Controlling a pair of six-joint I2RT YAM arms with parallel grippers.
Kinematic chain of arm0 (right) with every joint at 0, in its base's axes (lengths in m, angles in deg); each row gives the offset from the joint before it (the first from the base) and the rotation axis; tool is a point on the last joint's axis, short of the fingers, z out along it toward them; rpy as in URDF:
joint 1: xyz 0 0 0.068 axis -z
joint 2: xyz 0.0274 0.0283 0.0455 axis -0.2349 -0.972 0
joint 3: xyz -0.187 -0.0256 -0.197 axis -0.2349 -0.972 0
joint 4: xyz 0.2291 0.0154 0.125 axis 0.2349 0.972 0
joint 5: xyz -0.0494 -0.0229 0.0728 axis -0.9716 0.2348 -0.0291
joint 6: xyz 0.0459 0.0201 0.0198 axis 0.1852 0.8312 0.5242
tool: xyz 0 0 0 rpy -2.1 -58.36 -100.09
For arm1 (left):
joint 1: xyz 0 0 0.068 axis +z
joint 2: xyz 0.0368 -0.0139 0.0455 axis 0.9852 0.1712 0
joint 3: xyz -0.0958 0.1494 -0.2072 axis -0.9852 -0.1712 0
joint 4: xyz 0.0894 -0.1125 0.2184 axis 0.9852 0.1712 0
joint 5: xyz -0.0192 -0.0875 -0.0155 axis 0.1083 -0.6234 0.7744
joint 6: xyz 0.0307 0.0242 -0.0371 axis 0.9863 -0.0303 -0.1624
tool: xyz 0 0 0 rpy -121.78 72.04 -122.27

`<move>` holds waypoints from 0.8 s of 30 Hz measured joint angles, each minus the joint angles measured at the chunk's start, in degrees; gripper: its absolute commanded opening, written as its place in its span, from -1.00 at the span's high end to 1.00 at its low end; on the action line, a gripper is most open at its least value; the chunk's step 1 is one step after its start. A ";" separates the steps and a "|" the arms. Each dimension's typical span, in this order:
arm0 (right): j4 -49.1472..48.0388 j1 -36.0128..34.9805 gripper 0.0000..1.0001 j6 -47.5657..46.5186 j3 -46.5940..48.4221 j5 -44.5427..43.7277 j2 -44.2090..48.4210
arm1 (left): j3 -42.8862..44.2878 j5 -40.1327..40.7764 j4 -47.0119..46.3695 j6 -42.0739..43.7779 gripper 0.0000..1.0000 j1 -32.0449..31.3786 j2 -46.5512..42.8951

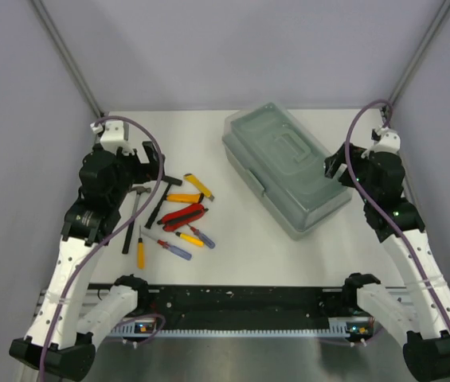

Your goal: Pack the tool kit

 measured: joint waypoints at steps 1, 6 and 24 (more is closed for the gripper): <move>0.04 0.00 -0.63 -0.07 0.02 0.07 0.00 | 0.00 -0.15 0.02 -0.15 -0.97 0.00 0.37; 2.89 0.00 -0.71 -0.09 0.94 -1.16 -0.81 | -0.55 -2.08 -0.07 -1.05 -0.97 0.00 0.68; 4.50 5.49 -0.80 -0.37 11.52 3.10 -20.70 | -11.19 -26.88 -16.83 -19.10 -0.95 -0.17 11.47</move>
